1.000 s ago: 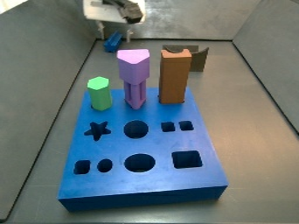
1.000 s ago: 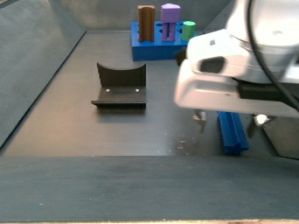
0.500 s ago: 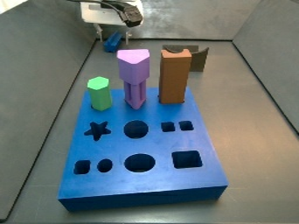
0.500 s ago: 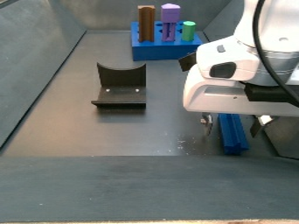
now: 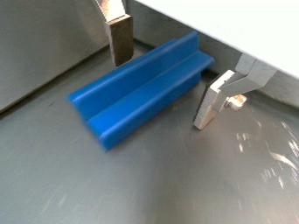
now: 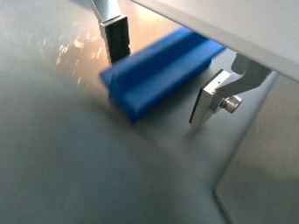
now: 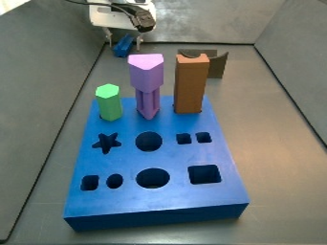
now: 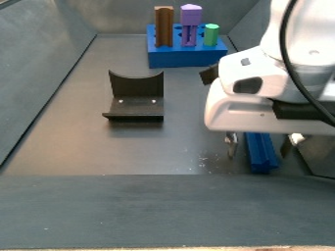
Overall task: Pick up the star object. Move up. Place the star object on the fixture. Regrasp the star object. Move to above the board. Insert the star object.
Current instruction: Pick up the star object.
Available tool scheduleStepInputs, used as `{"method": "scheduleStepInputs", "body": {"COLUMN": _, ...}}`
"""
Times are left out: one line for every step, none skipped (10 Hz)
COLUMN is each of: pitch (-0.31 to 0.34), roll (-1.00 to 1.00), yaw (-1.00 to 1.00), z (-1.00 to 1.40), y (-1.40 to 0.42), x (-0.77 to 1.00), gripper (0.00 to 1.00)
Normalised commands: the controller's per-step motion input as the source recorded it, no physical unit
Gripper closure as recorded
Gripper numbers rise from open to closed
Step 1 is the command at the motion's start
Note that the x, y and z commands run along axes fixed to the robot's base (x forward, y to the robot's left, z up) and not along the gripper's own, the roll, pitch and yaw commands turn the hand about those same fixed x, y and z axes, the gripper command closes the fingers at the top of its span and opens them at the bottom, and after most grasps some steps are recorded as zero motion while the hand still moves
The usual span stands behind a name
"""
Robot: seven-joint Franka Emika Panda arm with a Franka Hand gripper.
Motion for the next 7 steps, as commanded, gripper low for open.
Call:
{"method": "scheduleStepInputs", "body": {"pitch": -0.086, "roll": -0.16, "yaw": 0.0, "z": -0.45, "y": 0.2, "x": 0.0, "gripper": 0.0}}
{"method": "scheduleStepInputs", "body": {"pitch": -0.116, "roll": -0.2, "yaw": 0.0, "z": -0.19, "y": 0.09, "x": 0.0, "gripper": 0.0}}
{"method": "scheduleStepInputs", "body": {"pitch": 0.0, "roll": -0.03, "yaw": 0.0, "z": -0.02, "y": 0.02, "x": 0.0, "gripper": 0.0}}
{"method": "scheduleStepInputs", "body": {"pitch": 0.0, "roll": 0.0, "yaw": 0.0, "z": 0.0, "y": 0.0, "x": 0.0, "gripper": 0.0}}
{"method": "scheduleStepInputs", "body": {"pitch": 0.0, "roll": 0.0, "yaw": 0.0, "z": 0.0, "y": 0.0, "x": 0.0, "gripper": 1.0}}
{"method": "scheduleStepInputs", "body": {"pitch": 0.0, "roll": 0.0, "yaw": 0.0, "z": 0.0, "y": 0.0, "x": 0.0, "gripper": 1.0}}
{"method": "scheduleStepInputs", "body": {"pitch": 0.0, "roll": 0.0, "yaw": 0.0, "z": 0.0, "y": 0.0, "x": 0.0, "gripper": 1.0}}
